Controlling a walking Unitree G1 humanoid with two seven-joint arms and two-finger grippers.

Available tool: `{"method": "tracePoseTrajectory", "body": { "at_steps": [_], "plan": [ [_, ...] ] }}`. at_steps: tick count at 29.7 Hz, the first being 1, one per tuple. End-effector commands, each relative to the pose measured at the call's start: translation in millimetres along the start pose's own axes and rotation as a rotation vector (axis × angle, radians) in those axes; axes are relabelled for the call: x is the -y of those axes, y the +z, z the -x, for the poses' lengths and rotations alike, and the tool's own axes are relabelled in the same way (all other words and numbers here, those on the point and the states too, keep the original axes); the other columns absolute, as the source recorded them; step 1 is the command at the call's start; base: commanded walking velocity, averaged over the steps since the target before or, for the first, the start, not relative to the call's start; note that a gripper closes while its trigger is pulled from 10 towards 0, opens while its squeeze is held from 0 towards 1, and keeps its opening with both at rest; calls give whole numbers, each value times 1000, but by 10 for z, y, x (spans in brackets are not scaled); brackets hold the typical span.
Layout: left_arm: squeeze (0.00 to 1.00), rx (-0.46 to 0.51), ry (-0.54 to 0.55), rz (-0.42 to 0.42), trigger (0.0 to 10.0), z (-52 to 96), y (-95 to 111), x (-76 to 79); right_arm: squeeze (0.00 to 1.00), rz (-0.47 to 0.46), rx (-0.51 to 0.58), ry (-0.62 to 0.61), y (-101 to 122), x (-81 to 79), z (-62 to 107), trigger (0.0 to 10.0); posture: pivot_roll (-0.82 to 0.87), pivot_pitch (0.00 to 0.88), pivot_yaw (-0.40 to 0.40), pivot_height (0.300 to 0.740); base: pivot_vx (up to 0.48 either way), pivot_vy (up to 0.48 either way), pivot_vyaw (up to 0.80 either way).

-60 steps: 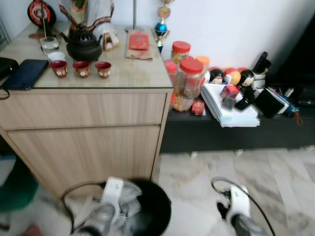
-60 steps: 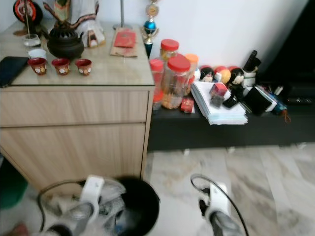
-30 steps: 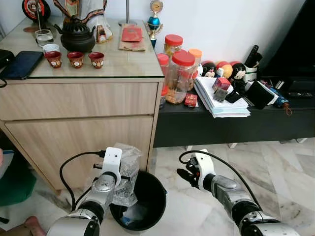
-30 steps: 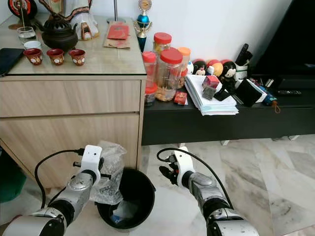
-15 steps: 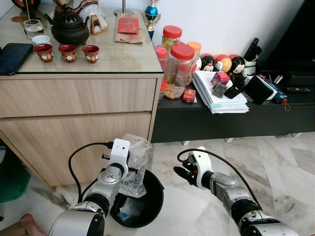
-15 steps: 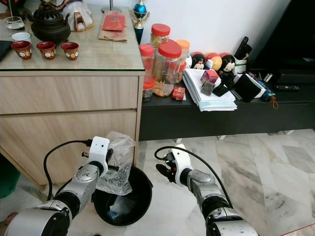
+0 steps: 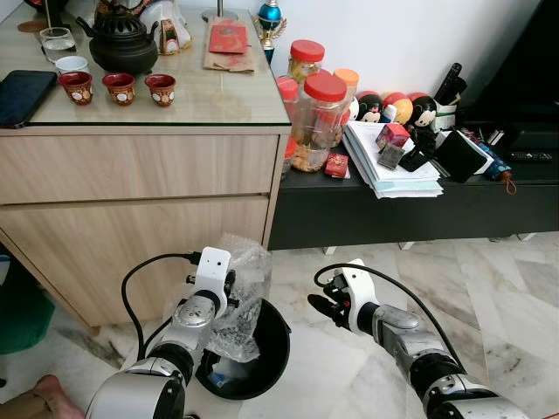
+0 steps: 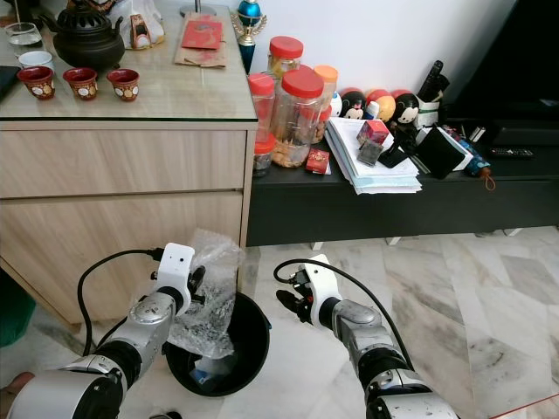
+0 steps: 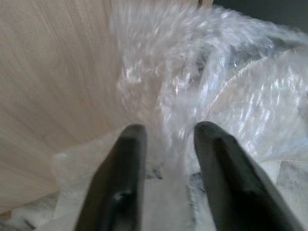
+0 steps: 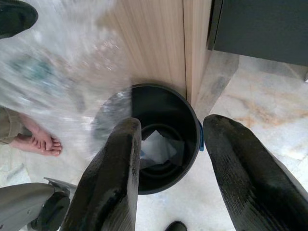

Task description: Picking trash to rubbish bin

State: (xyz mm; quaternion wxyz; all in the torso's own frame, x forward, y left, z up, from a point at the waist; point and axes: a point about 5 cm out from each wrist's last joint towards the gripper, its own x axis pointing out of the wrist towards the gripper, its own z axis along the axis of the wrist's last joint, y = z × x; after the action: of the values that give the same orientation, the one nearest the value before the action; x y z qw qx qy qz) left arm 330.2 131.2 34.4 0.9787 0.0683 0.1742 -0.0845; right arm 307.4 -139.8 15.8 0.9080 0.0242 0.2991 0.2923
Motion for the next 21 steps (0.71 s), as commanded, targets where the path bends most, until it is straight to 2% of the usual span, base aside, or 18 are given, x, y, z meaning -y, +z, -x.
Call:
{"method": "tracePoseTrajectory", "body": {
  "at_steps": [1,10,11,15,18,21],
  "plan": [
    [1000,-14,-28,-17,10000,1,-23,57,0,-5,-2,-23,-24,50,38,10000,-92,106,-172,740,0,0,0],
    [1000,-33,-12,-31,10000,5,-48,45,0,-5,-8,-43,-56,76,57,10000,-93,107,-172,740,0,0,0],
    [0,-63,-11,-40,10000,20,-109,59,0,-4,-8,-44,-60,73,55,10000,-93,107,-172,740,0,0,0],
    [0,-121,-7,-56,10000,77,-270,75,0,-9,-11,-78,-90,96,65,10000,-93,107,-168,740,0,0,0],
    [0,-186,47,-55,10000,137,-420,6,0,-8,-15,-142,-146,161,106,10000,-90,108,-161,740,0,0,0],
    [0,-209,71,-24,10000,165,-478,-37,0,-28,-14,-193,-205,215,146,10000,-80,108,-162,740,0,0,0]
  ]
}}
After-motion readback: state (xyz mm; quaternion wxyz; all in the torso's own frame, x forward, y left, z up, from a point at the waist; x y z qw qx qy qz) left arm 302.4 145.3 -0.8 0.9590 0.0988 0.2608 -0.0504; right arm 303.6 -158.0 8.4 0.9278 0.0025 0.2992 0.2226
